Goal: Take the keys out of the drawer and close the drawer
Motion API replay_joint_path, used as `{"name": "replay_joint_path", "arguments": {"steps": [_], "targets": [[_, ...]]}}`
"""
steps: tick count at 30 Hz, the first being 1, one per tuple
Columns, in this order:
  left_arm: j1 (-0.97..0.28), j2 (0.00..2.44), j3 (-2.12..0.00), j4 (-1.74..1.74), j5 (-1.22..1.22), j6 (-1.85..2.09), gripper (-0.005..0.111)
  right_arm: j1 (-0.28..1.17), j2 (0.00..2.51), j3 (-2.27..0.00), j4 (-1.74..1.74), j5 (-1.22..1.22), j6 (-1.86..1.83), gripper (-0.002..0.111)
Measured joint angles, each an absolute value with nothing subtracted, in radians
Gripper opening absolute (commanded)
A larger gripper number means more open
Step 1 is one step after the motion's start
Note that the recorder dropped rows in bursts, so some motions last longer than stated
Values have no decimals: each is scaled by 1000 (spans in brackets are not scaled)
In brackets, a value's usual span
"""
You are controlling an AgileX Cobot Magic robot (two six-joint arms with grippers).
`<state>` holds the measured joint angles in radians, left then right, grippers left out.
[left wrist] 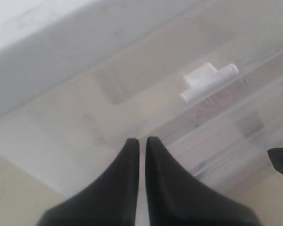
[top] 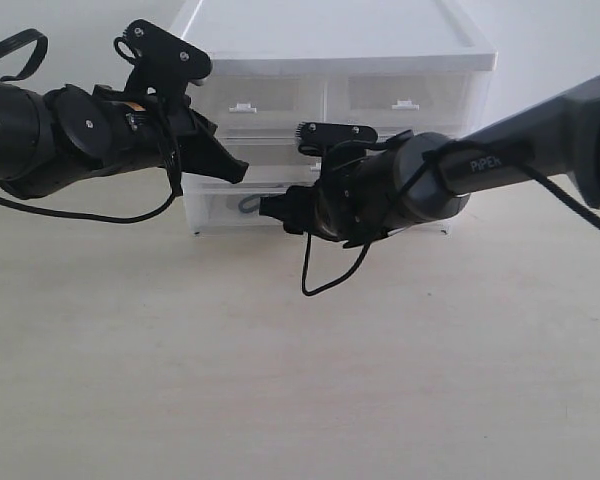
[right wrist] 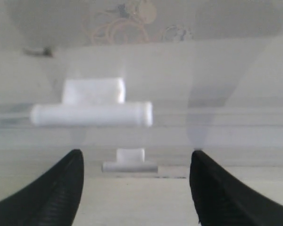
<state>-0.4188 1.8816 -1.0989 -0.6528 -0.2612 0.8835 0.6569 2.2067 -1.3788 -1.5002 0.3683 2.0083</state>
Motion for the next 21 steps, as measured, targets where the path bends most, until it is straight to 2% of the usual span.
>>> {"name": "replay_joint_path", "arguments": {"steps": [2, 6, 8, 13, 18, 21], "targets": [[-419, 1882, -1099, -653, -261, 884, 4, 657, 2214, -1379, -1503, 368, 2008, 58], [-419, 1882, -1099, -653, -261, 884, 4, 657, 2220, -1379, -1507, 368, 2008, 43], [-419, 1882, -1099, -653, -261, 884, 4, 655, 2224, -1379, -1510, 368, 1992, 38], [-417, 1882, -1099, -653, -261, 884, 4, 655, 2226, -1379, -1526, 360, 1973, 42], [-417, 1882, -1099, -653, -261, 884, 4, 655, 2226, -1377, -1537, 350, 1971, 52], [-417, 1882, -1099, -653, -261, 884, 4, 655, 2226, -1377, -1539, 348, 1971, 51]]}}
